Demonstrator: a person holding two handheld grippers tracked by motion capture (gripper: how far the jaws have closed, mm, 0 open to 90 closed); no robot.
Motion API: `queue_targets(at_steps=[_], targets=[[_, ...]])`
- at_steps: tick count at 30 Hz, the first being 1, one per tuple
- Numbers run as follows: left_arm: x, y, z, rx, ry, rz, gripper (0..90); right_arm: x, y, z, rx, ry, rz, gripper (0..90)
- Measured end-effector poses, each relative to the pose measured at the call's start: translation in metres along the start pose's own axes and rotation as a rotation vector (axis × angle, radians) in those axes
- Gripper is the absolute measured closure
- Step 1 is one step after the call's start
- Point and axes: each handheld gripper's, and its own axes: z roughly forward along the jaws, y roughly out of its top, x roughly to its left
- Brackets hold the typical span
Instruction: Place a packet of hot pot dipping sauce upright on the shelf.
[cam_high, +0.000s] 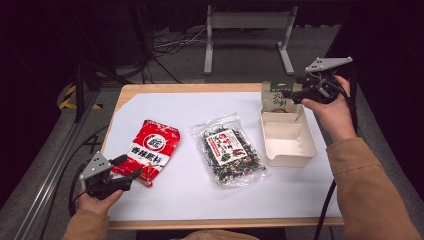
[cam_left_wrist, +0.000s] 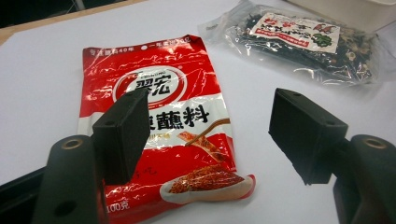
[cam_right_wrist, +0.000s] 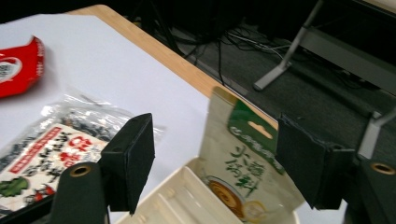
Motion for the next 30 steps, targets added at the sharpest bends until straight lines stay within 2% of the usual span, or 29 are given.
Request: queue_targets(at_steps=[3, 9, 11, 17, 21, 24, 27, 30], targets=[[0.002, -0.001, -0.001, -0.002, 0.000, -0.004, 29.9, 0.011, -0.002, 0.001, 0.013, 0.013, 0.008, 28.6], [0.003, 0.000, 0.000, 0.001, 0.007, -0.019, 29.5, 0.035, -0.004, 0.000, -0.038, 0.072, 0.013, 28.8], [0.004, -0.001, 0.002, 0.009, 0.013, -0.018, 29.4, 0.041, -0.003, 0.001, -0.037, 0.069, 0.007, 28.8], [0.005, -0.001, 0.000, 0.002, 0.017, -0.019, 29.4, 0.061, -0.004, 0.001, -0.068, 0.125, 0.012, 29.2], [0.008, -0.002, 0.002, 0.030, 0.056, -0.037, 28.7, 0.074, -0.010, 0.002, -0.081, 0.147, 0.011, 29.3], [0.012, -0.003, 0.002, 0.042, 0.085, -0.066, 27.7, 0.081, -0.014, 0.006, -0.071, 0.152, -0.005, 29.3], [0.015, -0.004, 0.002, 0.047, 0.097, -0.087, 27.2, 0.086, -0.019, 0.008, -0.086, 0.177, 0.000, 35.8], [0.016, -0.004, 0.002, 0.050, 0.102, -0.093, 26.7, 0.093, -0.024, 0.010, -0.094, 0.211, 0.001, 36.3]])
